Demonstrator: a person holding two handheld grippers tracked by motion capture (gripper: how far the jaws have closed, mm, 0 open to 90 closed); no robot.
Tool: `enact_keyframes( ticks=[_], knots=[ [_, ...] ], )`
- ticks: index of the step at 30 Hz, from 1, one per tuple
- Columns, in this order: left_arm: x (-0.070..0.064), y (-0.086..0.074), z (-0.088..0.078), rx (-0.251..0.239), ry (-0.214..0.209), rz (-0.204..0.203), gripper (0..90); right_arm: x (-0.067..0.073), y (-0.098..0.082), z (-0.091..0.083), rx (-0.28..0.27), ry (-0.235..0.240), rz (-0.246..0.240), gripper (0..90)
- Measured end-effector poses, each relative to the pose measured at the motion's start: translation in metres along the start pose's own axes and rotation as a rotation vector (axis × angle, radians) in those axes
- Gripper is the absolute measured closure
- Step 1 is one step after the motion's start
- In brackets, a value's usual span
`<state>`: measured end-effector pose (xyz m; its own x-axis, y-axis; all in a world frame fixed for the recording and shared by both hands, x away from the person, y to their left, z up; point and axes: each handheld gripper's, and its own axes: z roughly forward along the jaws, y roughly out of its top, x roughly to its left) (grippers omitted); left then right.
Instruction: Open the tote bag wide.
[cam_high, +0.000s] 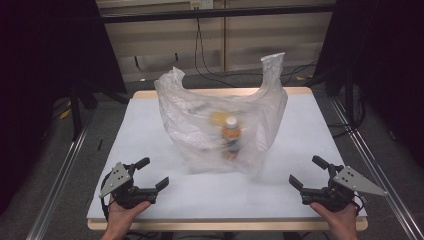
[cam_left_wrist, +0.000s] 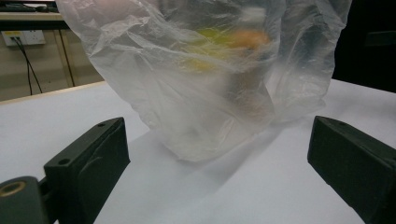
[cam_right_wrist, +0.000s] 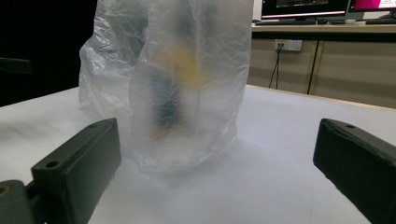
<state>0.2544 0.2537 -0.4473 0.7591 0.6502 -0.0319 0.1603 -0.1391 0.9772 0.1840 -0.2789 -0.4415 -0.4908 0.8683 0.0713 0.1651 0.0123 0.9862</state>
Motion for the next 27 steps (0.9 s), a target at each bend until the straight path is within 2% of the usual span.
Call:
enact_keyframes(
  ticks=[1,3,4,5,6,7,8,10,11,13,16,17,18,19,20,21,22,23,24,25,27],
  knots=[
    [-0.001,-0.001,0.0,0.001,0.001,-0.013,5.7,0.0,0.0,0.0,0.004,0.002,-0.005,0.9],
    [0.001,0.0,-0.001,0.02,0.006,-0.004,5.9,0.001,0.0,0.001,0.009,0.0,-0.006,1.1],
    [0.001,0.0,-0.001,0.005,0.004,-0.047,7.7,0.001,-0.001,0.002,0.01,0.002,-0.004,1.9],
    [0.001,0.0,-0.001,0.005,0.004,-0.047,8.5,0.001,-0.001,0.002,0.01,0.002,-0.004,1.9],
    [0.005,0.001,-0.003,0.034,0.013,-0.031,8.5,0.001,-0.001,0.002,0.011,-0.004,-0.005,2.6],
    [0.005,0.001,-0.003,0.037,0.015,-0.044,9.3,0.001,-0.001,0.002,0.016,-0.005,-0.004,5.7],
    [0.007,0.0,-0.003,0.049,0.007,-0.053,14.1,0.001,-0.001,0.003,0.021,-0.007,0.003,8.6],
    [0.008,0.001,-0.004,0.057,0.006,-0.047,15.8,0.001,-0.001,0.004,0.024,-0.01,0.004,11.0],
    [0.007,0.001,-0.002,0.046,-0.015,-0.087,23.3,0.001,-0.001,0.004,0.031,-0.003,0.0,15.8],
    [0.009,0.001,-0.002,0.058,-0.016,-0.073,24.0,0.002,-0.001,0.005,0.031,-0.008,-0.001,19.0],
    [0.008,0.002,-0.002,0.056,-0.013,-0.104,33.0,0.002,0.001,0.006,0.049,0.024,-0.015,33.3],
    [0.009,0.002,-0.002,0.058,-0.017,-0.106,33.0,0.002,0.001,0.006,0.049,0.024,-0.015,33.3],
    [0.011,0.003,-0.002,0.071,-0.028,-0.093,36.0,0.002,0.002,0.007,0.052,0.035,-0.014,36.9],
    [0.009,0.003,-0.002,0.065,-0.033,-0.105,42.9,0.002,0.003,0.007,0.045,0.04,-0.009,42.2],
    [0.009,0.003,-0.002,0.065,-0.033,-0.105,46.0,0.002,0.003,0.007,0.045,0.04,-0.009,42.2],
    [0.009,0.004,-0.002,0.072,-0.053,-0.103,46.0,0.003,0.004,0.008,0.043,0.045,-0.008,45.4],
    [0.009,0.004,-0.002,0.086,-0.051,-0.093,49.0,0.003,0.006,0.008,0.044,0.057,-0.005,48.7],
    [0.008,0.005,-0.001,0.081,-0.055,-0.104,51.0,0.003,0.007,0.009,0.04,0.069,0.003,51.4],
    [0.008,0.005,0.0,0.09,-0.08,-0.107,52.4,0.003,0.009,0.01,0.043,0.093,-0.009,58.8],
    [0.009,0.005,0.001,0.091,-0.09,-0.121,52.7,0.004,0.01,0.012,0.042,0.103,-0.007,60.6],
    [0.006,0.008,0.003,0.111,-0.091,-0.1,57.7,0.005,0.011,0.014,0.053,0.126,-0.012,65.1]
  ],
)
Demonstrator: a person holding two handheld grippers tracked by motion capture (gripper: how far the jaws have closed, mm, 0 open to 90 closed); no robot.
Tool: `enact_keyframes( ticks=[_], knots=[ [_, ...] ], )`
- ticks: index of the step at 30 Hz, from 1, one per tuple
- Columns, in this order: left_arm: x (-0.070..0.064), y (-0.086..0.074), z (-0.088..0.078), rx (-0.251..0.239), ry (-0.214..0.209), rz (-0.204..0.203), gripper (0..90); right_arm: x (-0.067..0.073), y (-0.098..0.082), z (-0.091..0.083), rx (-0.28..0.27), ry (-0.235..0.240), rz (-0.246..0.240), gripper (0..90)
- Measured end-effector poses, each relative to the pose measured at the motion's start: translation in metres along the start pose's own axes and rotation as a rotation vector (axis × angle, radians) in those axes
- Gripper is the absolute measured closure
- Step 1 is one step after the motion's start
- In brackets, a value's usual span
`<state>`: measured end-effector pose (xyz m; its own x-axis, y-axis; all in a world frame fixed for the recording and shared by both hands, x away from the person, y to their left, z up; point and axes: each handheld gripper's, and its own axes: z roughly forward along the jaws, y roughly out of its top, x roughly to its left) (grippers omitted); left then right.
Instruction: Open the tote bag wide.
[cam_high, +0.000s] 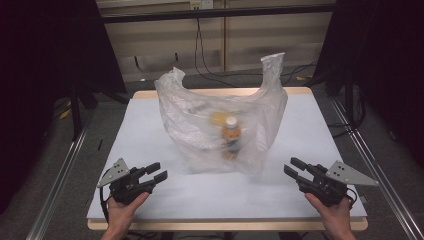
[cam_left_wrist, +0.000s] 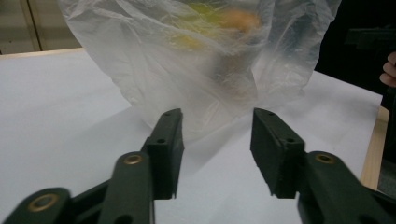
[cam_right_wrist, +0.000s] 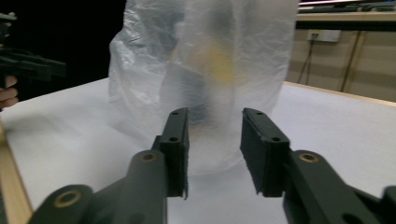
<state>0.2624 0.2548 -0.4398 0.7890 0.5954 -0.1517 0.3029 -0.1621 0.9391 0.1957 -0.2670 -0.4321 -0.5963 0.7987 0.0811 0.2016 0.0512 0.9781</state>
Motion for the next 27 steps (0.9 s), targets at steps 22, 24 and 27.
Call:
enact_keyframes(
  ticks=[22,24,27],
  knots=[
    [-0.006,0.024,0.022,0.033,-0.127,0.05,90.0,0.006,0.03,0.026,0.061,0.155,0.012,90.0],
    [-0.006,0.031,0.026,0.049,-0.126,0.072,90.0,0.007,0.034,0.027,0.069,0.159,0.016,90.0],
    [-0.003,0.041,0.033,0.035,-0.136,0.077,90.0,0.007,0.041,0.031,0.083,0.166,0.026,90.0]
  ],
)
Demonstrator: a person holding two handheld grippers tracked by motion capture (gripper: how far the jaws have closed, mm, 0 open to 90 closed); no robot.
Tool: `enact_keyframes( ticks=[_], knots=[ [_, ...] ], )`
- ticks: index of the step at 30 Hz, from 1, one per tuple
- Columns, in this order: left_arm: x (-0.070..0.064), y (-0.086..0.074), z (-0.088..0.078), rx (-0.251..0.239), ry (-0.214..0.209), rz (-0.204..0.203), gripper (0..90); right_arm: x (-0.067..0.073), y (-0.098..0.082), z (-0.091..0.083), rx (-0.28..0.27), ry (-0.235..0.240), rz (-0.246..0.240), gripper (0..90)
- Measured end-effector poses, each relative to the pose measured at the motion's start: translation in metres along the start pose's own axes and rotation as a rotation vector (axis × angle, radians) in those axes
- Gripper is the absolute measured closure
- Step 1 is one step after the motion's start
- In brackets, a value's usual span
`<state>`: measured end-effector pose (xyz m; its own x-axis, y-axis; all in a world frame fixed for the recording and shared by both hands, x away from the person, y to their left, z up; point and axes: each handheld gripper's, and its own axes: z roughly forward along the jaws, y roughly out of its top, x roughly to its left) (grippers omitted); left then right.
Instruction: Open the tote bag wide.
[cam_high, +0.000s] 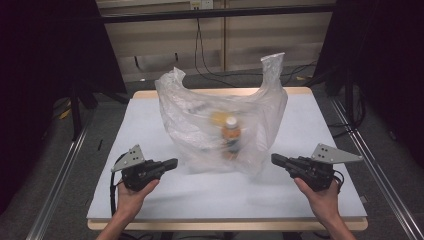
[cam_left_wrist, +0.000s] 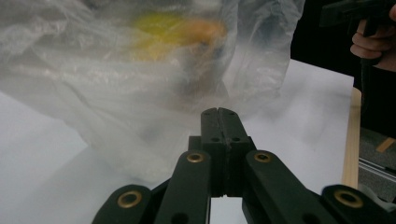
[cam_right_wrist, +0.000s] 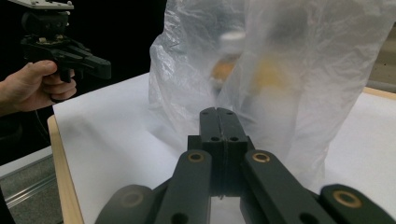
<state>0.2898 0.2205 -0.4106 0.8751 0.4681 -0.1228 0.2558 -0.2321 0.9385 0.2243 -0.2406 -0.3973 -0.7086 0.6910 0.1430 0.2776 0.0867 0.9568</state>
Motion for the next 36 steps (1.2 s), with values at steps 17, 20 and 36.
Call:
enact_keyframes(
  ticks=[17,20,36],
  knots=[
    [0.008,0.026,0.033,-0.014,-0.038,-0.001,90.0,0.002,0.053,0.025,-0.054,0.072,-0.035,90.0],
    [0.012,0.031,0.035,-0.011,-0.03,-0.009,90.0,0.001,0.058,0.028,-0.057,0.078,-0.041,90.0],
    [0.031,0.088,0.048,-0.101,-0.047,0.007,90.0,-0.011,0.114,0.046,-0.095,0.08,-0.051,90.0]
  ],
)
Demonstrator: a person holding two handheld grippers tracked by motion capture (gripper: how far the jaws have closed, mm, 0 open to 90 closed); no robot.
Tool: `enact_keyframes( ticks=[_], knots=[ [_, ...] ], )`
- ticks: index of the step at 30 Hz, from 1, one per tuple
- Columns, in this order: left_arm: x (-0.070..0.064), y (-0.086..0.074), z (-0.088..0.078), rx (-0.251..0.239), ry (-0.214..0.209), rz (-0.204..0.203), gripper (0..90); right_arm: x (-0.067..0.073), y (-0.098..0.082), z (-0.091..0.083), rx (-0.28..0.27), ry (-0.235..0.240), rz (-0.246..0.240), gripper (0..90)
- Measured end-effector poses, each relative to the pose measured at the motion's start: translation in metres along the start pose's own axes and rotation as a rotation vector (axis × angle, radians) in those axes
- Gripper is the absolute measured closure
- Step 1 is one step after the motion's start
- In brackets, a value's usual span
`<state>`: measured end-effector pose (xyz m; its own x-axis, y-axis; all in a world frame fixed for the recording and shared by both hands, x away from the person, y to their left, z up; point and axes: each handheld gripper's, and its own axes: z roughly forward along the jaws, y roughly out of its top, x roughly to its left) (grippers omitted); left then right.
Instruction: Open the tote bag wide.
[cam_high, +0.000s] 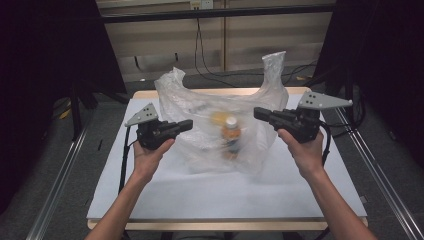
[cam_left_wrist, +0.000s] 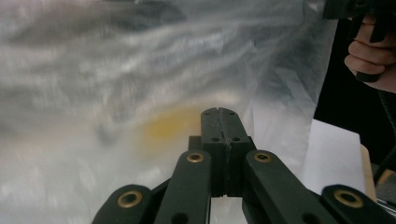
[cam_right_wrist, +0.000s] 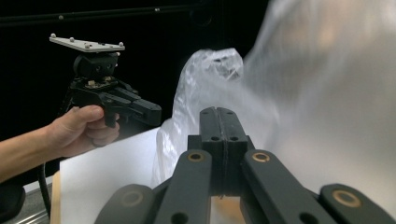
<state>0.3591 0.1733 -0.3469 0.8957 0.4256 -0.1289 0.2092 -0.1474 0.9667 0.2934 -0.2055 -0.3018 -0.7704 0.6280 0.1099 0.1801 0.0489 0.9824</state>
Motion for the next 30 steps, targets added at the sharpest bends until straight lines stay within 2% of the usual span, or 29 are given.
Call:
enact_keyframes(
  ticks=[1,2,4,7,9,12,15,16,17,20,23,24,25,27,29,30],
  knots=[
    [0.001,0.005,0.002,-0.005,0.005,-0.003,90.0,-0.001,0.009,0.004,0.0,-0.004,-0.009,90.0],
    [0.002,0.009,0.004,-0.007,0.004,0.014,90.0,-0.002,0.013,0.006,-0.001,-0.007,-0.012,90.0],
    [0.006,0.017,0.008,-0.006,-0.008,0.015,90.0,-0.003,0.021,0.01,-0.003,-0.008,-0.02,90.0],
    [0.011,0.026,0.013,-0.013,0.001,0.01,90.0,-0.004,0.027,0.014,0.0,-0.019,-0.032,90.0],
    [0.014,0.033,0.016,-0.016,0.001,0.01,90.0,-0.007,0.035,0.021,0.005,-0.047,-0.029,90.0],
    [0.013,0.045,0.02,-0.043,-0.023,0.011,90.0,-0.01,0.04,0.025,0.005,-0.049,-0.027,90.0],
    [0.013,0.063,0.031,-0.04,-0.024,0.029,90.0,-0.014,0.051,0.037,0.032,-0.079,-0.043,90.0],
    [0.013,0.063,0.031,-0.04,-0.024,0.029,90.0,-0.014,0.051,0.037,0.032,-0.079,-0.043,90.0],
    [0.014,0.067,0.033,-0.05,-0.03,0.022,90.0,-0.017,0.055,0.043,0.048,-0.092,-0.041,90.0],
    [0.018,0.079,0.041,-0.053,-0.029,0.025,90.0,-0.019,0.059,0.048,0.062,-0.115,-0.043,90.0],
    [0.023,0.092,0.049,-0.028,-0.017,0.028,90.0,-0.022,0.065,0.051,0.072,-0.139,-0.051,90.0],
    [0.026,0.095,0.053,-0.02,-0.016,0.023,90.0,-0.024,0.07,0.053,0.082,-0.163,-0.055,90.0],
    [0.03,0.098,0.056,-0.019,-0.028,0.01,90.0,-0.024,0.07,0.053,0.082,-0.163,-0.055,90.0],
    [0.034,0.099,0.063,-0.007,-0.016,0.005,90.0,-0.027,0.071,0.056,0.101,-0.182,-0.054,90.0],
    [0.036,0.097,0.072,0.001,-0.036,-0.009,90.0,-0.03,0.07,0.059,0.116,-0.19,-0.04,90.0],
    [0.036,0.094,0.077,0.017,-0.029,-0.006,90.0,-0.03,0.067,0.06,0.12,-0.189,-0.037,90.0]
  ],
)
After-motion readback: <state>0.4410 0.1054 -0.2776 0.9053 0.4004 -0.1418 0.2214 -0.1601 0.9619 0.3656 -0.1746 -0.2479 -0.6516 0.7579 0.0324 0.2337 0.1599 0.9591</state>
